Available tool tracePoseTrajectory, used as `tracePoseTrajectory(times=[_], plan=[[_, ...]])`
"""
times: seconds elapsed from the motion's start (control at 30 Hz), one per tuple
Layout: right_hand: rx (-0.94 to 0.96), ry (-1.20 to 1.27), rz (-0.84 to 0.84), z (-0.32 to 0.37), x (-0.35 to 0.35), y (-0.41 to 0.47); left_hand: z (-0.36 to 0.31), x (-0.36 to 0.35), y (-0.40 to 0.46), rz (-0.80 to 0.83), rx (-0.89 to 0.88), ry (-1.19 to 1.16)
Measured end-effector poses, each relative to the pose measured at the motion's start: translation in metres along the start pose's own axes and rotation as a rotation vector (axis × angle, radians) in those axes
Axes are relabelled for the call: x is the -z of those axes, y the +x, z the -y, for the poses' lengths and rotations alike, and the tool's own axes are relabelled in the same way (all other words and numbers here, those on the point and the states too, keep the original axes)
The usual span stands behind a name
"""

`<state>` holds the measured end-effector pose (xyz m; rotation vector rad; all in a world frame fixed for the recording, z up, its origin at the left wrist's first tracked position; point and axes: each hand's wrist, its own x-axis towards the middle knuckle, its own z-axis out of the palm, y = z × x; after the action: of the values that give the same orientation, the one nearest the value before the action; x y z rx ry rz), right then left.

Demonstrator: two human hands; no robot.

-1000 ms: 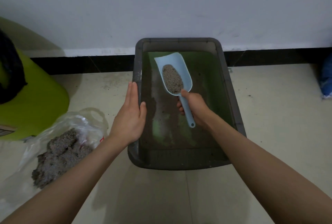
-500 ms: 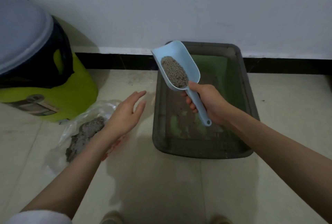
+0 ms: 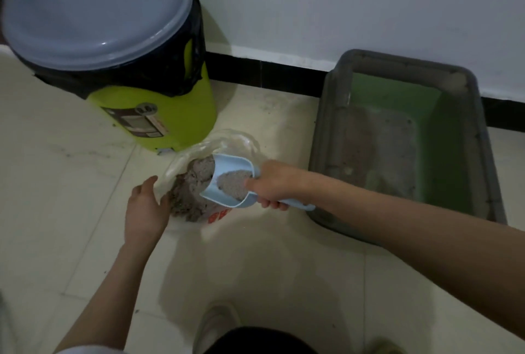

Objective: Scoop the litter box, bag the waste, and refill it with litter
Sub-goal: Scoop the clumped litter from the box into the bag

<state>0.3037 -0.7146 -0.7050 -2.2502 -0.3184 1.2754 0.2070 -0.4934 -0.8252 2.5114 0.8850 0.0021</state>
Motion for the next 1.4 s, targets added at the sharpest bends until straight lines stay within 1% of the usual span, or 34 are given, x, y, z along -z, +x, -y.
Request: tracePoseTrajectory(times=[0.07,0.2,0.37,0.47,0.57,0.63,0.7,0.8,0.93,1.0,1.1,1.17,1.23,1.27,1.3,1.4], plan=[[0.016,-0.118,0.029,0.019,-0.012,0.011,0.005,0.002,0.0,-0.035,0.038,-0.004],[0.083,-0.316,0.029,0.044,-0.017,0.016,0.011,0.01,0.002,-0.07,0.109,0.037],[0.191,-0.612,-0.029,0.059,-0.015,0.008,0.013,0.015,0.005,-0.118,0.104,-0.04],[0.207,-0.683,-0.043,0.063,-0.016,0.005,0.013,0.014,0.004,-0.119,0.093,-0.067],[0.175,-0.628,-0.097,0.06,-0.01,0.004,0.01,0.016,0.005,-0.101,0.083,-0.064],[0.149,-0.507,-0.12,0.053,0.004,0.001,0.007,0.018,0.006,-0.09,0.045,-0.034],[0.132,-0.334,-0.136,0.039,0.029,-0.011,-0.004,0.019,0.006,-0.098,-0.032,-0.01],[0.102,-0.088,-0.19,0.008,0.071,-0.036,-0.036,0.018,0.005,-0.088,-0.197,-0.05],[0.023,0.218,-0.267,-0.047,0.116,-0.069,-0.101,0.008,-0.004,0.04,-0.461,-0.109],[-0.032,0.356,-0.279,-0.075,0.131,-0.085,-0.136,0.0,-0.015,0.117,-0.589,-0.139],[-0.079,0.57,-0.277,-0.115,0.148,-0.108,-0.183,-0.015,-0.03,0.289,-0.785,-0.117],[-0.123,0.672,-0.308,-0.139,0.156,-0.122,-0.208,-0.027,-0.037,0.389,-0.861,-0.087],[-0.184,0.686,-0.347,-0.158,0.161,-0.131,-0.231,-0.039,-0.042,0.422,-0.894,-0.056],[-0.222,0.636,-0.369,-0.166,0.161,-0.133,-0.24,-0.045,-0.044,0.427,-0.884,-0.042],[-0.258,0.537,-0.391,-0.174,0.162,-0.133,-0.25,-0.05,-0.044,0.429,-0.857,-0.029],[-0.34,0.125,-0.43,-0.188,0.162,-0.122,-0.275,-0.065,-0.039,0.403,-0.765,-0.012]])
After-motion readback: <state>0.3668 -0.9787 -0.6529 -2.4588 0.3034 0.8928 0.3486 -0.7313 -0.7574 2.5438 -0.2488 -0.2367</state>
